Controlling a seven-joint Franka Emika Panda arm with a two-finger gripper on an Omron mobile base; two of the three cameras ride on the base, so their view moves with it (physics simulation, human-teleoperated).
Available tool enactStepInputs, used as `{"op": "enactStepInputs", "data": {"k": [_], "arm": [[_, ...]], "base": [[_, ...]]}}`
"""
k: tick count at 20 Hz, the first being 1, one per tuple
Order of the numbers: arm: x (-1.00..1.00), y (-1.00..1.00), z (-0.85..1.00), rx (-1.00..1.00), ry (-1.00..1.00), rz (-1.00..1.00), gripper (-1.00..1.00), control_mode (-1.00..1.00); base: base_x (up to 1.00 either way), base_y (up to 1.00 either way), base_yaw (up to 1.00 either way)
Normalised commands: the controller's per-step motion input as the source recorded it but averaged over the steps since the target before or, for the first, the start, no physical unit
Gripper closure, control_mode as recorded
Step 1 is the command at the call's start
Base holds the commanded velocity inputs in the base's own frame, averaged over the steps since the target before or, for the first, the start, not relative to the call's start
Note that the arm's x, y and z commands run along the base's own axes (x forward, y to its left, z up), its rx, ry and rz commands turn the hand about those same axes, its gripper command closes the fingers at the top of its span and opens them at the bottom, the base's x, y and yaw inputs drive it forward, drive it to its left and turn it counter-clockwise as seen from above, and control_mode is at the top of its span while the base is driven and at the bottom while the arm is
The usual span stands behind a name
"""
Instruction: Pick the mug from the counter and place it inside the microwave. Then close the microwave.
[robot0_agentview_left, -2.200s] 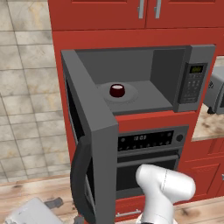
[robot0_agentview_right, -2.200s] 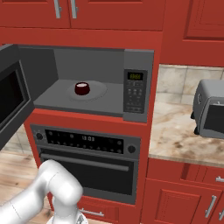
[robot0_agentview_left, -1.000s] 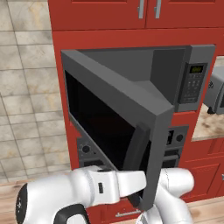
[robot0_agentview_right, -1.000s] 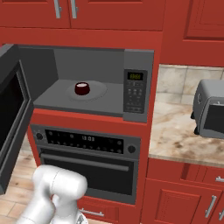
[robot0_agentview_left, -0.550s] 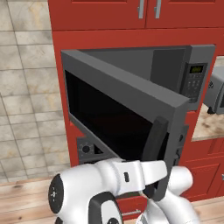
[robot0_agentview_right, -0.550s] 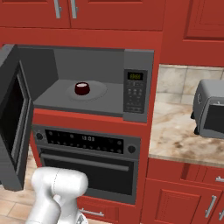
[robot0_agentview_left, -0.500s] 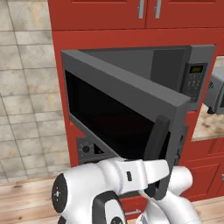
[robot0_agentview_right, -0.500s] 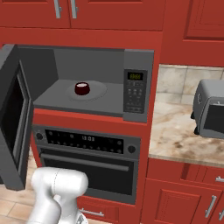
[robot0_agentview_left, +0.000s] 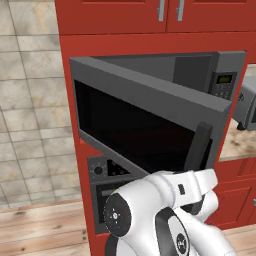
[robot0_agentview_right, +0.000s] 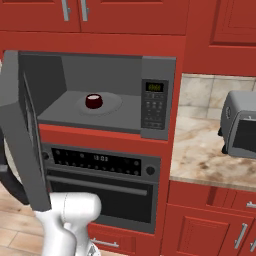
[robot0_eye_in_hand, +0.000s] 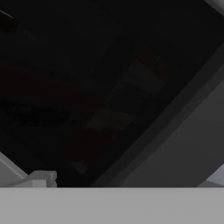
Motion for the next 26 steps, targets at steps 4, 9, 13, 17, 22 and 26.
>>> {"op": "enactStepInputs", "data": {"k": [4, 9, 13, 17, 22, 26], "arm": [[0.64, -0.4, 0.05, 0.0, 0.0, 0.12, -1.0, -1.0], [0.61, -0.38, 0.07, 0.0, 0.0, 0.08, -1.0, -1.0], [0.62, -0.4, 0.02, 0.0, 0.0, 0.07, -1.0, -1.0], [0.71, -0.41, 0.0, 0.0, 0.0, 0.06, -1.0, -1.0], [0.73, -0.42, 0.0, 0.0, 0.0, 0.07, -1.0, -1.0], [0.74, -0.42, 0.0, 0.01, 0.0, 0.09, -1.0, -1.0]], "base": [[0.0, 0.0, 0.0], [0.0, 0.0, 0.0], [0.0, 0.0, 0.0], [0.0, 0.0, 0.0], [0.0, 0.0, 0.0], [0.0, 0.0, 0.0]]}}
